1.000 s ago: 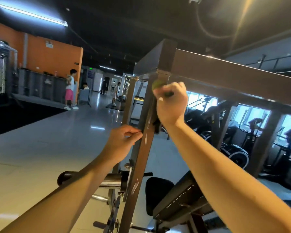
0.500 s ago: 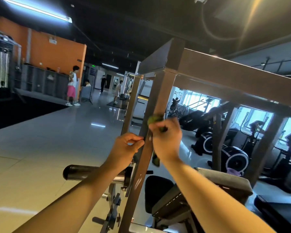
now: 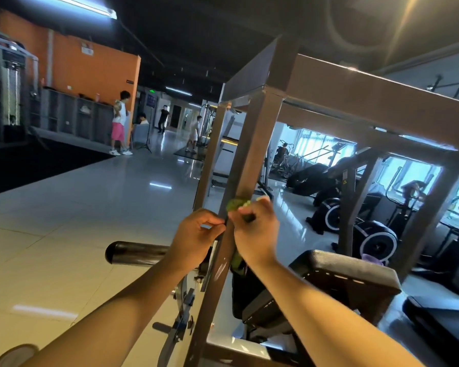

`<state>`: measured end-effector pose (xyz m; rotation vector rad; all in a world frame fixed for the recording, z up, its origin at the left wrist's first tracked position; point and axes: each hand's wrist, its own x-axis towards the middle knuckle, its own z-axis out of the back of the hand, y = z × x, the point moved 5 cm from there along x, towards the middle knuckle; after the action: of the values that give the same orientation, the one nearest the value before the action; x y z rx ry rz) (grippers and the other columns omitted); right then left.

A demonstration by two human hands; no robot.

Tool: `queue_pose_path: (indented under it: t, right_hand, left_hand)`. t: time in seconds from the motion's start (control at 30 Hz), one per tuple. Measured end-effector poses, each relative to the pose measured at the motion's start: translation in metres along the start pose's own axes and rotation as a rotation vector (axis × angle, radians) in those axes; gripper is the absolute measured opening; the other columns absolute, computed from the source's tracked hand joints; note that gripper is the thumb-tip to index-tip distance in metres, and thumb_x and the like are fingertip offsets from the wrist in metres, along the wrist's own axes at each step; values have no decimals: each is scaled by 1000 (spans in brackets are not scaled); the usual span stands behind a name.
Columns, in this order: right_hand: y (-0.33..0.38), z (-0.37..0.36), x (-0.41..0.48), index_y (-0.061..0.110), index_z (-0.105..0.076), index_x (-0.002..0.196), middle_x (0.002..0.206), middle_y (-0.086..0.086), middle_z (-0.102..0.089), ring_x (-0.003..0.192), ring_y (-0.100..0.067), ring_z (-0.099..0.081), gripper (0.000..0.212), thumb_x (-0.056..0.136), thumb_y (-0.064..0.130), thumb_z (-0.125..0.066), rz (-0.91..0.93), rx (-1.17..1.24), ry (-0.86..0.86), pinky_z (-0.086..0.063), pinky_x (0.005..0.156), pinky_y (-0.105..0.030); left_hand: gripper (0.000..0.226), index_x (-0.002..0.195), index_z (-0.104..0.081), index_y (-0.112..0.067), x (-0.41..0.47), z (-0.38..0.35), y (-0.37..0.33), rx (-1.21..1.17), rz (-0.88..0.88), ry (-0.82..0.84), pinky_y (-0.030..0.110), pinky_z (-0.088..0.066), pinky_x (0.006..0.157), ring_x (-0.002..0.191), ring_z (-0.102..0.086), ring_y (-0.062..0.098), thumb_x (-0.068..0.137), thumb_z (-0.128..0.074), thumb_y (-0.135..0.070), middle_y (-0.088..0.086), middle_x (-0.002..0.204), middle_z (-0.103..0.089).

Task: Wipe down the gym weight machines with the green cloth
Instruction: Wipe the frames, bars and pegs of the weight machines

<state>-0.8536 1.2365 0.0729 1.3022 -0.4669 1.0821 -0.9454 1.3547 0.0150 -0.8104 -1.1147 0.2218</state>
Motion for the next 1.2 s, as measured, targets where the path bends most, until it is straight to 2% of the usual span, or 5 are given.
queue_pose_path:
  t: [0.2,0.47,0.63,0.8,1.2]
  right_hand:
    - [44,21,82,3,-70,78,93,1,-61,81,10,-61,11,84,1,-79,111,123,-144,-47,69,-7]
    - [-37,-13,-33,29,-59,71,85,6,-54,83,-8,-58,37,85,1,-79,-82,94,58,-46,67,-13]
    - [12,5,43,23,-67,78,95,9,-65,91,1,-62,16,88,18,-78,17,38,-31,-49,78,-13]
    - [51,18,92,11,-68,78,85,21,-62,76,12,-61,16,85,3,-79,30,259,-157,-49,71,-9]
    - [-59,-24,-82,25,-61,74,88,1,-55,83,-8,-56,37,83,-9,-74,-238,123,108,-48,71,-12]
  left_hand:
    - [7,99,-74,-18,0,-2,6,67,5,21,17,-56,80,91,-69,3,92,-73,-17,-11,95,-70]
    - [8,99,-74,-14,-8,0,17,81,-18,28,32,-59,82,90,-69,14,91,-74,-15,-5,95,-70]
    - [5,96,-74,-17,-11,-3,14,87,-8,21,21,-56,80,90,-69,9,91,-74,-15,-8,93,-70]
    - [8,98,-73,-18,-13,-2,14,171,-42,11,10,-50,80,93,-66,2,91,-74,-16,-12,95,-68]
    - [16,101,-69,-31,-42,-6,31,33,-109,21,58,-58,81,92,-67,28,89,-68,-40,6,100,-65]
